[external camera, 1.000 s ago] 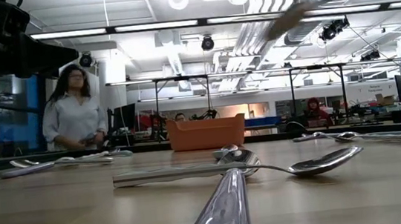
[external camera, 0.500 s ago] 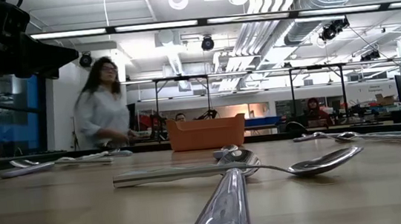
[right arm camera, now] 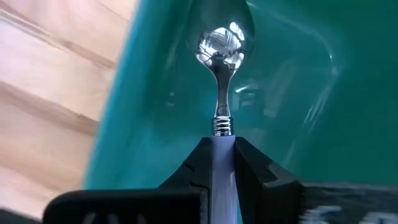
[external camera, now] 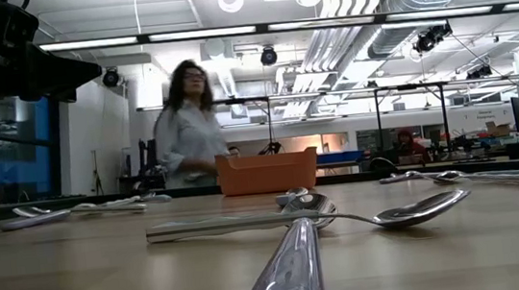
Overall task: Sort silverware by color (type)
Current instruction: Put the center violet spoon into the green bin, then put the middle left blue and white spoon into the orange bin
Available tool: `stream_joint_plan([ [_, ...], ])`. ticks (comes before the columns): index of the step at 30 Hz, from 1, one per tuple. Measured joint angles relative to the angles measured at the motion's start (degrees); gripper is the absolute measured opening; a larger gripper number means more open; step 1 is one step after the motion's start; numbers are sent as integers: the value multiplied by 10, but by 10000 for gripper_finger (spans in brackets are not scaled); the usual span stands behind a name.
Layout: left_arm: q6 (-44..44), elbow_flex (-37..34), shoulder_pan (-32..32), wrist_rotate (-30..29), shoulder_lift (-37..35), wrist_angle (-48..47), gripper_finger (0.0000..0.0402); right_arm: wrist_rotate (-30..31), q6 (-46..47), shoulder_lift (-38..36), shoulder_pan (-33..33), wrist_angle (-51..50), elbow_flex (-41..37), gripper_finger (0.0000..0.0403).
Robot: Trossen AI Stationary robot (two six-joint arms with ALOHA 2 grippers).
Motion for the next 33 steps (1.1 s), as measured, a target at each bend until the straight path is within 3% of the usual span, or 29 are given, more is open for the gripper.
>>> stream_joint_plan([
  [8,0,0,0,0,0,0,19,-8,-3,0,-7,45,-23,24],
  [16,0,0,0,0,0,0,19,-45,-61,0,-25,46,-23,96],
  [22,0,0,0,0,0,0,19,-64,-113,0,-31,-32,31,98],
  [26,0,0,0,0,0,0,19,-22,-163,0,-31,-107,97,68],
  [30,0,0,0,0,0,0,19,63,-255,0,-35,-131,151,16],
  [33,0,0,0,0,0,0,19,126,-345,0,-45,-128,178,7],
])
